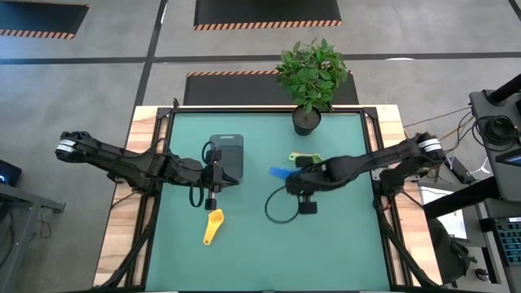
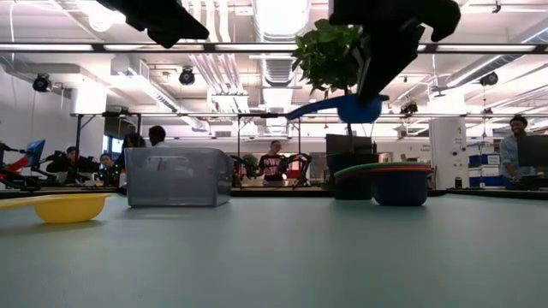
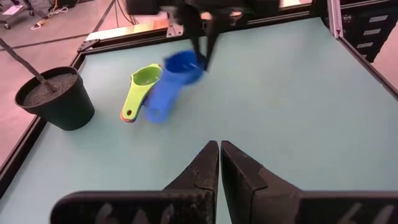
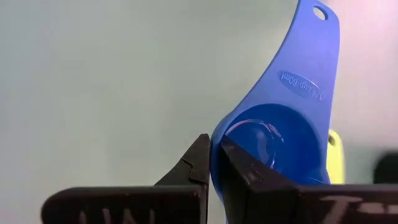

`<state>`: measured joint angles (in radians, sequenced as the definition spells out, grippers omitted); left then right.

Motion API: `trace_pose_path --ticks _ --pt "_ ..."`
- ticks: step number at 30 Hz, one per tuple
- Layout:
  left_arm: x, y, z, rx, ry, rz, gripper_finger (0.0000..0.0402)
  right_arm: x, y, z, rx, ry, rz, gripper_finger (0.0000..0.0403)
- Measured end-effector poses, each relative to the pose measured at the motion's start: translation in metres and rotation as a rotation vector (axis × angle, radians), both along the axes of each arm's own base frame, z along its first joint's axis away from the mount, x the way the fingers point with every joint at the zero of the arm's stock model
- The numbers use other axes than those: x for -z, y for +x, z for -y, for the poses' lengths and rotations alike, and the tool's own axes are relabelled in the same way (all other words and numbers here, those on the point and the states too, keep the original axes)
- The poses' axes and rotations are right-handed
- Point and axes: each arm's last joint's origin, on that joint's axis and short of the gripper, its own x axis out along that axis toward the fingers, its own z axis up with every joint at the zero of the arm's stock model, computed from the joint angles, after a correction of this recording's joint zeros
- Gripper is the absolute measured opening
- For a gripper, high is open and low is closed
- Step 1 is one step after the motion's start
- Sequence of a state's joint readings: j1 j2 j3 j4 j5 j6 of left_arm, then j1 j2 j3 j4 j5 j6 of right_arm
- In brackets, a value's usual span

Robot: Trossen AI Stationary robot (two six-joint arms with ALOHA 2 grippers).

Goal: Nest measuring cups in basket
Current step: Stack the blue measuring cup on top of the light green measuring cup

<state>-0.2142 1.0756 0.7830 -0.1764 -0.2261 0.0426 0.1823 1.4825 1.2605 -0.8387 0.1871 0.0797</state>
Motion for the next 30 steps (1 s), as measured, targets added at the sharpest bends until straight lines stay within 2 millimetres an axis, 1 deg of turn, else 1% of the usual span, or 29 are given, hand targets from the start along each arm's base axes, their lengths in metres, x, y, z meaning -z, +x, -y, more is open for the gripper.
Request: trace_pose_path --ticks 3,5,10,14,17,20,24,30 --pt "0.0 0.0 0.0 0.0 0.0 0.0 0.0 -0.002 -0.017 0.016 0.073 -0.011 0.02 0.0009" --pt "0.0 0.0 0.0 0.0 0.0 0.0 0.0 0.001 -0.029 0.025 0.113 -0.021 0.022 0.0009" --pt "0.0 0.0 0.0 0.0 0.0 0.002 0.0 0.019 -0.057 0.043 0.188 -0.019 0.038 0.0009" --pt "0.0 0.0 0.0 0.0 0.0 0.003 0.0 0.035 -0.072 0.052 0.223 -0.019 0.061 0.0009" --pt "0.0 0.0 0.0 0.0 0.0 0.004 0.0 0.046 -0.079 0.058 0.235 -0.024 0.077 0.0009" --pt "0.0 0.0 0.0 0.0 0.0 0.004 0.0 0.052 -0.081 0.063 0.238 -0.037 0.081 0.0009" --pt "0.0 0.0 0.0 0.0 0.0 0.004 0.0 0.053 -0.081 0.064 0.222 -0.075 0.077 0.0012" --pt "0.0 0.0 0.0 0.0 0.0 0.004 0.0 0.054 -0.08 0.065 0.199 -0.087 0.073 0.0012"
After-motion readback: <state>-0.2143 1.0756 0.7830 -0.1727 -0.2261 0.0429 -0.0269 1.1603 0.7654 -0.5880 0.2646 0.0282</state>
